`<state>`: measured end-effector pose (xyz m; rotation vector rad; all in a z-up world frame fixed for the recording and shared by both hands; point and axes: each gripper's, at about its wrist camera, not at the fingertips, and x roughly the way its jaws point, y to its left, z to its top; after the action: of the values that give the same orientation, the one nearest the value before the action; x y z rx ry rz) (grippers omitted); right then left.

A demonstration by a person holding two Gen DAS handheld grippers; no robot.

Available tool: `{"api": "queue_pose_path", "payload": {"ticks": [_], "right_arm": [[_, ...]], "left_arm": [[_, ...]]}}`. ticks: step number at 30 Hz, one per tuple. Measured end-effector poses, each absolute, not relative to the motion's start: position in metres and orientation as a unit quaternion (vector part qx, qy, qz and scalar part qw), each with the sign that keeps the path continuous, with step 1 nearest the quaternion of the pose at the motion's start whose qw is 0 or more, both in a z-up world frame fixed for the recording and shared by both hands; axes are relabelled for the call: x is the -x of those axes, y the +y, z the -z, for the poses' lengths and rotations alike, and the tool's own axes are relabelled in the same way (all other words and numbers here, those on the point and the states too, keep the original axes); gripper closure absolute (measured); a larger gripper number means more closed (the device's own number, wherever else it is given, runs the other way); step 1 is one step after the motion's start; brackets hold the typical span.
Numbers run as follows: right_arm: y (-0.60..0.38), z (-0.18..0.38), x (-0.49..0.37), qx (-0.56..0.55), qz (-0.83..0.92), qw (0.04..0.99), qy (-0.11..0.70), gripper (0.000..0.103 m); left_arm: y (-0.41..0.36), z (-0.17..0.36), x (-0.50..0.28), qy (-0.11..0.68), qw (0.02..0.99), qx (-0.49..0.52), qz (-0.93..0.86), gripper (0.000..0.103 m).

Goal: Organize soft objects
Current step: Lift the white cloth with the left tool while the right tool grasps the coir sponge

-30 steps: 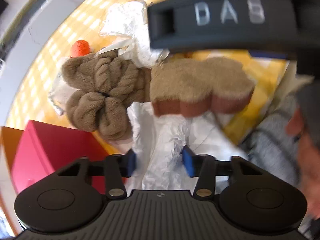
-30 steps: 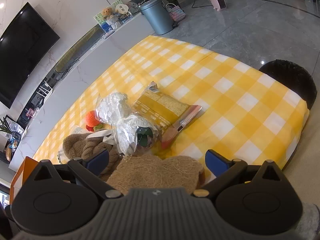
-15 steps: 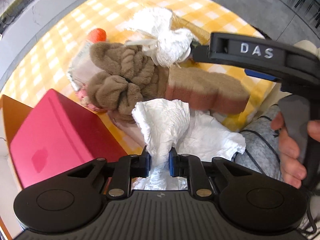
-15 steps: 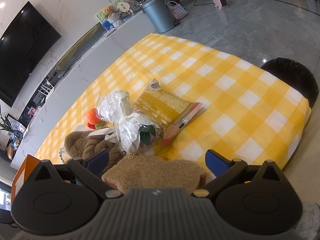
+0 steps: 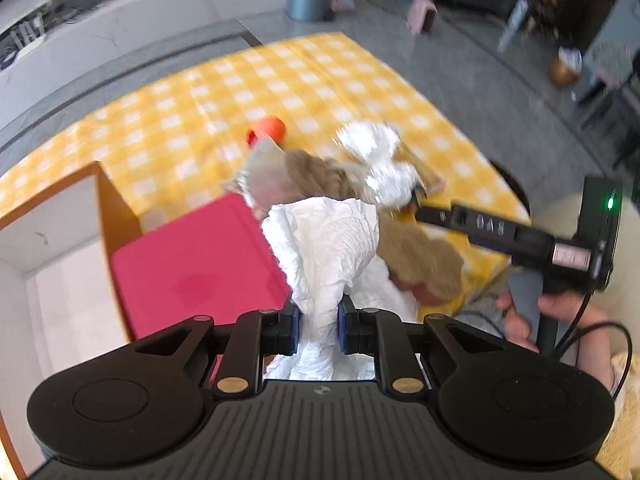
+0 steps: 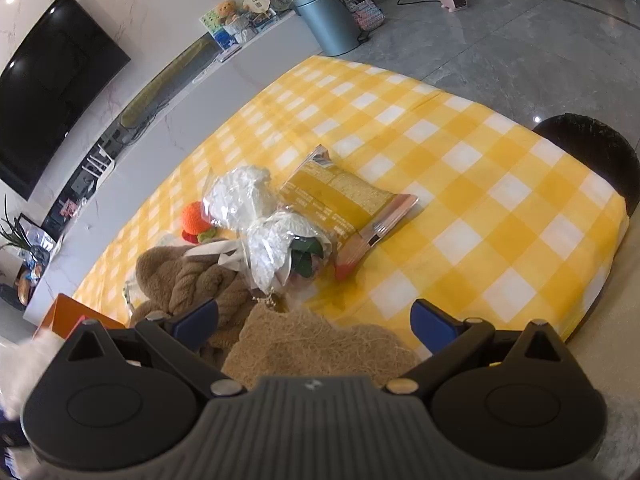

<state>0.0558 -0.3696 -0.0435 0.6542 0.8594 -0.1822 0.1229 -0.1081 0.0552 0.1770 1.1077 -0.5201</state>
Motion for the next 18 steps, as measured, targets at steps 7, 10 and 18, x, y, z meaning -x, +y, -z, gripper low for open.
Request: {"api": "queue_pose_path", "payload": {"ticks": [7,10,18], "right_arm": [[-0.332,0.021,-0.068,-0.095,-0.084,0.865,0.485,0.003],[-0.307,0.017,-0.067,0.049,-0.113,0.866,0.485,0.003],[-0.297,0.053,-0.107,0.174,-0.146,0.800,0.556,0.003]], "left_arm": [[-0.091,-0.053,-0.124,0.507,0.823,-0.045,0.253,0.083],[-0.084,-0.052,-0.123,0.490,0.835,-0.033,0.248,0.083],[-0.073,-0.054,-0.123,0.465,0.848,0.005,0.254,0.083]]}}
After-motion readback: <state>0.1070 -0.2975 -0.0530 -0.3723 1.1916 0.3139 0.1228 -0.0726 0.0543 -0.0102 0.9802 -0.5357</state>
